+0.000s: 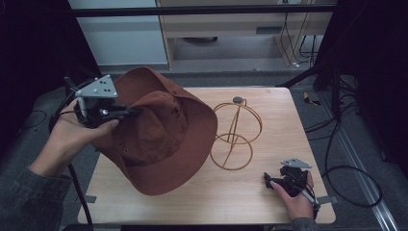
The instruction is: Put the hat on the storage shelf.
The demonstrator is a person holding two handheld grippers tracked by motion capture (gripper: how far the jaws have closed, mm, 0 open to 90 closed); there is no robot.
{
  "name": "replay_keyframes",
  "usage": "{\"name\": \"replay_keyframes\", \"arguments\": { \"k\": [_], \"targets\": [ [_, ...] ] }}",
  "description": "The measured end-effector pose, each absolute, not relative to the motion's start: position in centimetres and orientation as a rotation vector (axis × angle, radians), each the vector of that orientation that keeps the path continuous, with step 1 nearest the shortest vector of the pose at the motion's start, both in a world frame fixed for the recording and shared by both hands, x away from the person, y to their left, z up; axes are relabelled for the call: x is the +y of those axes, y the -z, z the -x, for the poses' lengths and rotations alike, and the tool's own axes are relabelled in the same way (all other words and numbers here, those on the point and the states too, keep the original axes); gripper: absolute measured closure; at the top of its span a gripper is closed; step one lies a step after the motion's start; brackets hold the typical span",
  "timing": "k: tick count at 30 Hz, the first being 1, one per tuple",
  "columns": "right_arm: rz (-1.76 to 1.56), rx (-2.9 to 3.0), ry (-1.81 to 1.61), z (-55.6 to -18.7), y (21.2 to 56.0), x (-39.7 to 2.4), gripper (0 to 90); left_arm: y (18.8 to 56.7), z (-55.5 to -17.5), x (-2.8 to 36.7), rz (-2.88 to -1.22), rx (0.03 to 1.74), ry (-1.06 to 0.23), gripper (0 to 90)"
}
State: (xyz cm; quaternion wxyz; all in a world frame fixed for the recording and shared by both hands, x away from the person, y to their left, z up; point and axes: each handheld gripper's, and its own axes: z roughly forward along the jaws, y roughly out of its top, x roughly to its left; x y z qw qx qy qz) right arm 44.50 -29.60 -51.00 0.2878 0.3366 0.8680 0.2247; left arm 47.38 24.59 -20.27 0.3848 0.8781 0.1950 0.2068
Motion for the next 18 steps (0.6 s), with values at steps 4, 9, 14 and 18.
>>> {"name": "replay_keyframes", "arguments": {
  "k": [4, 9, 14, 18],
  "targets": [
    [-0.899, 2.318, -0.600, -44.5, 51.0, -29.6, 0.6, 19.3, -47.7, 23.3, -2.245, 0.472, -0.532, 88.7],
    [-0.900, 2.318, -0.600, -44.5, 51.0, -29.6, 0.6, 18.5, -48.2, 21.6, -2.246, 0.450, -0.525, 88.7],
    [-0.902, 2.320, -0.599, -44.5, 51.0, -29.6, 0.6, 17.9, -48.6, 19.9, -2.259, 0.422, -0.523, 88.7],
    [-0.902, 2.320, -0.599, -44.5, 51.0, -29.6, 0.6, 17.7, -49.1, 18.8, -2.270, 0.410, -0.517, 88.7]
  ]
}}
